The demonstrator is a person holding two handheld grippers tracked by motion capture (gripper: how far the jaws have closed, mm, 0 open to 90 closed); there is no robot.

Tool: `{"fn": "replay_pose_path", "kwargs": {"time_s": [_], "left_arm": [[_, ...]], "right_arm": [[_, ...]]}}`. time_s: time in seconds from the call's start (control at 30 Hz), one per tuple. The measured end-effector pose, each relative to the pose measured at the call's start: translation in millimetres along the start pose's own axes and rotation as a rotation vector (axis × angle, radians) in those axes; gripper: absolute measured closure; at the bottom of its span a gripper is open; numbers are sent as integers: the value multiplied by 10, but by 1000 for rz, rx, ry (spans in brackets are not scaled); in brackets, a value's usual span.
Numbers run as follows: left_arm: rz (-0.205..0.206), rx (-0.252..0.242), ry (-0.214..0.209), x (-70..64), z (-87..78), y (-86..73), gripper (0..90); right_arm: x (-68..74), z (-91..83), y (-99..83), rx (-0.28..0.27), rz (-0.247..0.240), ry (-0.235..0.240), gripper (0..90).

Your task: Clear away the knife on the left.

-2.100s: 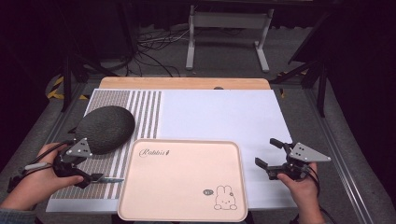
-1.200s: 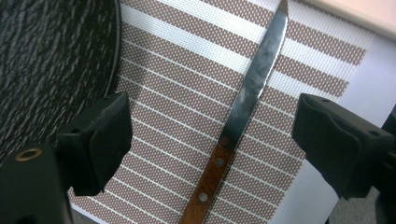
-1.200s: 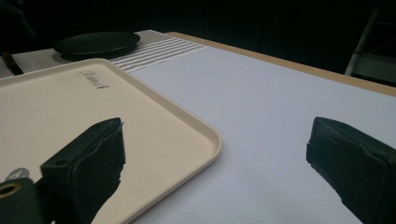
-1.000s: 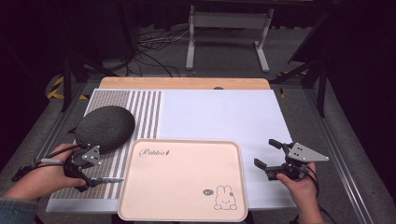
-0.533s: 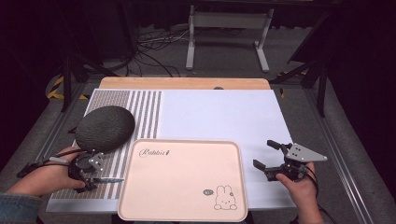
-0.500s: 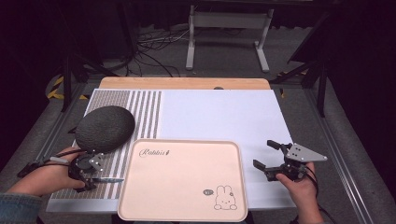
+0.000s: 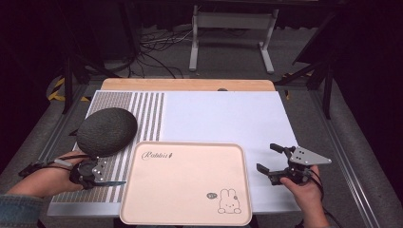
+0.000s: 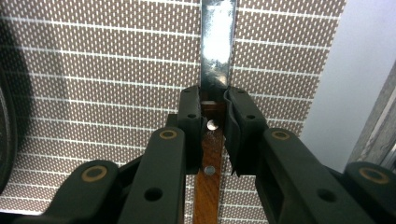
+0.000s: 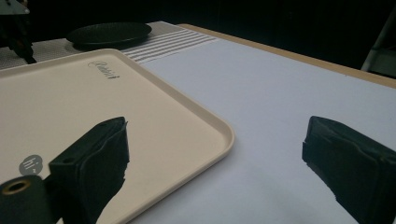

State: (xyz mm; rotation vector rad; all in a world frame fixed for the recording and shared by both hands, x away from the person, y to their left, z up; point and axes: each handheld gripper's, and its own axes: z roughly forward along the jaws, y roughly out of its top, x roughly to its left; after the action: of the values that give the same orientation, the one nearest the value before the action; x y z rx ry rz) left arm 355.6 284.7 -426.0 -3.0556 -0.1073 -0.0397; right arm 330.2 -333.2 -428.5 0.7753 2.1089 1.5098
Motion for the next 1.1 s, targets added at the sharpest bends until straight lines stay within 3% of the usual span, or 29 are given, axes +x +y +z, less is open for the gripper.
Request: {"fn": "replay_pose_path", "kwargs": {"time_s": [0.1, 0.27, 0.33, 0.4, 0.47, 0.6, 0.7, 0.73, 0.8, 0.83, 0.93, 1.1], "left_arm": [[14, 30, 5, 2, -19, 16, 777], [5, 16, -2, 5, -19, -6, 779], [-19, -14, -33, 28, -18, -57, 780], [-25, -8, -22, 38, -29, -75, 781], [-59, -29, -19, 47, -44, -125, 781], [-91, -81, -23, 51, -124, -166, 781], [-118, -83, -25, 49, -179, -173, 781], [-167, -117, -36, 53, -234, -181, 781], [-216, -159, -56, 53, -307, -179, 781], [-216, -159, -56, 53, -307, -179, 781], [-300, -217, -82, 48, -421, -166, 781], [-353, -231, -93, 43, -486, -128, 782]], "right_arm": [[1, 0, 0, 0, -1, 1, 76], [7, 6, -1, 2, -1, 9, 76], [6, 7, -1, 1, 0, 10, 77], [6, 10, -2, 0, 0, 10, 76], [8, 16, -4, 1, -1, 10, 77], [8, 20, -4, 3, -3, 10, 77], [9, 21, -5, 6, -5, 10, 76], [9, 20, -4, 6, -6, 9, 76], [9, 16, -3, 4, -4, 9, 76], [9, 16, -3, 4, -4, 9, 76], [4, 9, -2, 2, -1, 8, 77], [6, -3, 2, -6, 2, 0, 77]]}}
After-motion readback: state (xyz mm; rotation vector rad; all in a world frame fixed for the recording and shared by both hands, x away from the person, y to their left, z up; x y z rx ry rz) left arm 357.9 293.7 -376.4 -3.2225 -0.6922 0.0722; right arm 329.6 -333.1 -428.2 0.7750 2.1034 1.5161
